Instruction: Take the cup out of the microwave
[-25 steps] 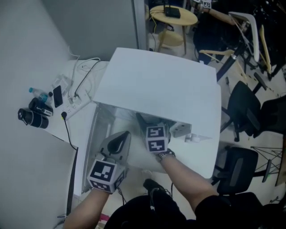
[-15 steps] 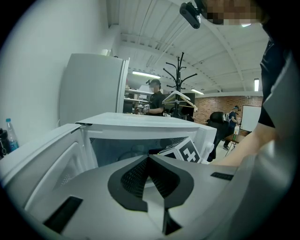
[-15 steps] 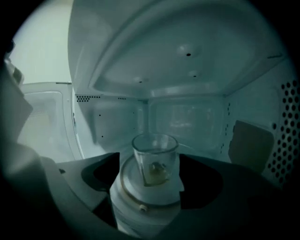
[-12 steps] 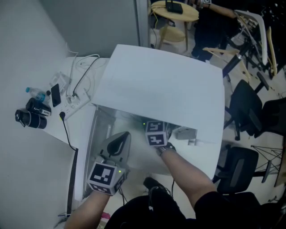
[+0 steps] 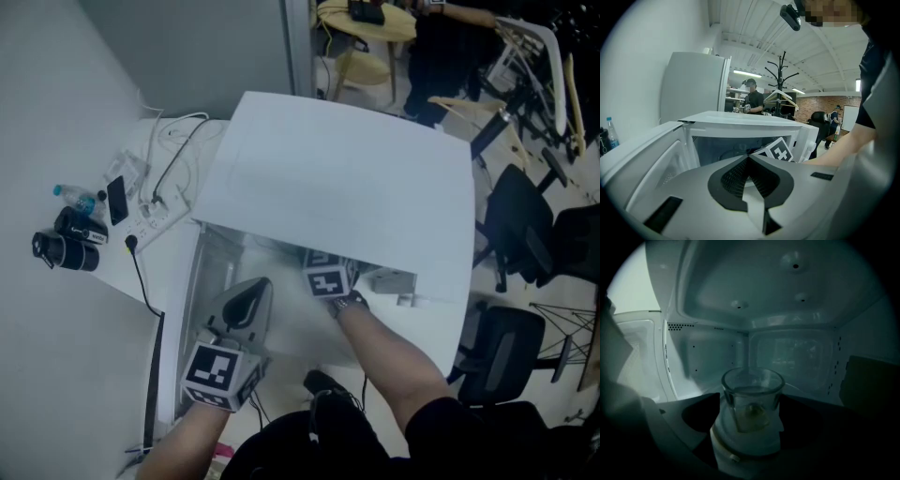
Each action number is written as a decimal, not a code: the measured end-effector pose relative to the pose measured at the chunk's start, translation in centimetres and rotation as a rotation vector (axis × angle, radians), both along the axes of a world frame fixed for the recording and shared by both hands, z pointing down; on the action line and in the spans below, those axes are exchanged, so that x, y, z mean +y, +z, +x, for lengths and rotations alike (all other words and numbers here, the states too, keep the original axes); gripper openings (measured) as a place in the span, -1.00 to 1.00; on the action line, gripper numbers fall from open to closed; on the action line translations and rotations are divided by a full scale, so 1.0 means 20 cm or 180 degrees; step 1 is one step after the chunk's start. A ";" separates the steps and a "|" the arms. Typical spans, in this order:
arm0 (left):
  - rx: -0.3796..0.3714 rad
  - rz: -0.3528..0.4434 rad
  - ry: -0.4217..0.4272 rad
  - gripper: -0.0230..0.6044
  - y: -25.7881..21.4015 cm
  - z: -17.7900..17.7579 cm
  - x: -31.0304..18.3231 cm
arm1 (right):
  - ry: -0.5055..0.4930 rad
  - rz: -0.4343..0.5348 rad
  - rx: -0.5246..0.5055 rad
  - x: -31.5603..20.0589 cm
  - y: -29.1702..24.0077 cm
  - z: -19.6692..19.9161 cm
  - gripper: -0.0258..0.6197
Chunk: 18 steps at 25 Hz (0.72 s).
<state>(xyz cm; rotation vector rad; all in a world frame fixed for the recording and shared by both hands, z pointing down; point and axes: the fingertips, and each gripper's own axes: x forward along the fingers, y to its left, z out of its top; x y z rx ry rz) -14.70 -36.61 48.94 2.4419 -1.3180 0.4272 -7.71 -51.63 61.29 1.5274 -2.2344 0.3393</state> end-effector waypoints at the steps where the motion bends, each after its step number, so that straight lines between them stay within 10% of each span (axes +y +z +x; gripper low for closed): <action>1: 0.0002 -0.0005 -0.0005 -0.94 0.00 0.00 0.00 | 0.0005 0.0000 0.0017 0.00 0.00 0.00 0.38; 18: 0.0030 -0.0031 -0.0006 -0.94 -0.01 0.01 0.07 | 0.0010 -0.0004 -0.0223 0.15 -0.05 0.05 0.16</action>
